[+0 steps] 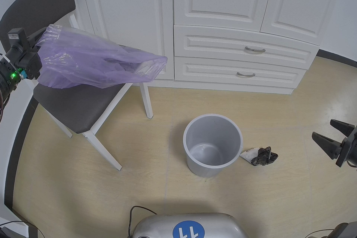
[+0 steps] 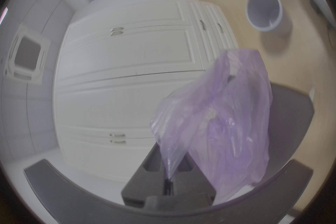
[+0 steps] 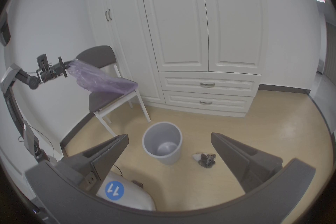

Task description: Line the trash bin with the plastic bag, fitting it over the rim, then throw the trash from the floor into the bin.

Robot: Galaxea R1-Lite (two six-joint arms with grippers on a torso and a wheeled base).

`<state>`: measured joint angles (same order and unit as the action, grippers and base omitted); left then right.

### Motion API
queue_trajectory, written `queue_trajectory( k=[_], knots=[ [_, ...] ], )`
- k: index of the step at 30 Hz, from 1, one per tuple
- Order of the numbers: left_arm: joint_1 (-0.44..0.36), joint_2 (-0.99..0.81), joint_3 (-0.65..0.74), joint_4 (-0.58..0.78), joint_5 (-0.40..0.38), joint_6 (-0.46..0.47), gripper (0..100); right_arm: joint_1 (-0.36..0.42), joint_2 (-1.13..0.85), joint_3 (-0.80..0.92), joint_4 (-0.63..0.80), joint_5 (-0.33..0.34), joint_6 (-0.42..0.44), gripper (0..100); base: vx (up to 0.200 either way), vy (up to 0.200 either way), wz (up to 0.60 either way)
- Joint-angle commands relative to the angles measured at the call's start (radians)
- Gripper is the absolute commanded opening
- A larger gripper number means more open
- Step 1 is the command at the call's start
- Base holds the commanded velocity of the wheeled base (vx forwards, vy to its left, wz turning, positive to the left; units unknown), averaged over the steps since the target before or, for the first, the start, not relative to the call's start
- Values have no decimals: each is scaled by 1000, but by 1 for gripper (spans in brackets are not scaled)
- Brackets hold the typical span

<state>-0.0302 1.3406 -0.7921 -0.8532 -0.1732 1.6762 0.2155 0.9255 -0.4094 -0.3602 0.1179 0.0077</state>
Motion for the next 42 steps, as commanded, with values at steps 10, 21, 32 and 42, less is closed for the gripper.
queue_trajectory(
  k=[10,21,32,42],
  knots=[
    [-249,9,-78,62,-22,-509,0,436,507,50,-497,-343,299,100,0,0,0],
    [-422,-20,-84,65,24,-768,0,459,779,-35,-726,-334,402,100,0,0,0],
    [-531,-71,-55,68,29,-961,0,438,885,-74,-807,-323,471,100,0,0,0],
    [-580,-107,-50,138,29,-961,0,347,822,-85,-783,-279,502,100,0,0,0]
  ],
)
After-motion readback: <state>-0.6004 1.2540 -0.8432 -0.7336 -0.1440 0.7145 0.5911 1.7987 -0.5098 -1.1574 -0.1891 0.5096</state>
